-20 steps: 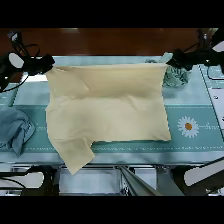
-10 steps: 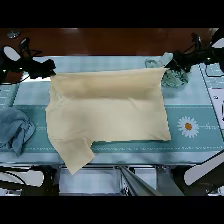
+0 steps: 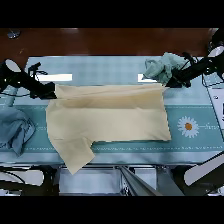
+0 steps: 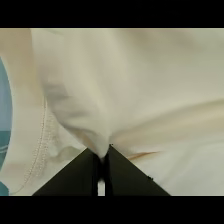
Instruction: Fold the shirts.
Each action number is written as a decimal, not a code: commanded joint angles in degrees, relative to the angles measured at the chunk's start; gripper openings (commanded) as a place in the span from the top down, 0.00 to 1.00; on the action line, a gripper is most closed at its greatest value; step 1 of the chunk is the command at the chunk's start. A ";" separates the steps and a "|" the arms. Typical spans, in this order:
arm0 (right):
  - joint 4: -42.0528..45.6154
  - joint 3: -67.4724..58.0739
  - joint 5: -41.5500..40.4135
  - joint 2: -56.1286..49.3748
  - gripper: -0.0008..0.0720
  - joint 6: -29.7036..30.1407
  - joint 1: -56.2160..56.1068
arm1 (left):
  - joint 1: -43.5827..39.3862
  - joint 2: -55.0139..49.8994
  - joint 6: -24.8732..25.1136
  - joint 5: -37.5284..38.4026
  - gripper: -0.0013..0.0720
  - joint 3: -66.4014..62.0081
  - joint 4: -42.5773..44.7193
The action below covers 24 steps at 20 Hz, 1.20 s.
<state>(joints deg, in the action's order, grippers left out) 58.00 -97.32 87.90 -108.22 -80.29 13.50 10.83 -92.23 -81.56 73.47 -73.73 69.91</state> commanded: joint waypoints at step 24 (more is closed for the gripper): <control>5.16 17.18 -9.53 18.64 0.12 -2.23 4.20 | 13.14 16.06 0.85 9.03 0.02 12.96 0.22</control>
<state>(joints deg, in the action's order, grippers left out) 63.09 -88.38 86.85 -98.48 -83.20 15.25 17.87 -83.42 -81.80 81.97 -67.11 70.67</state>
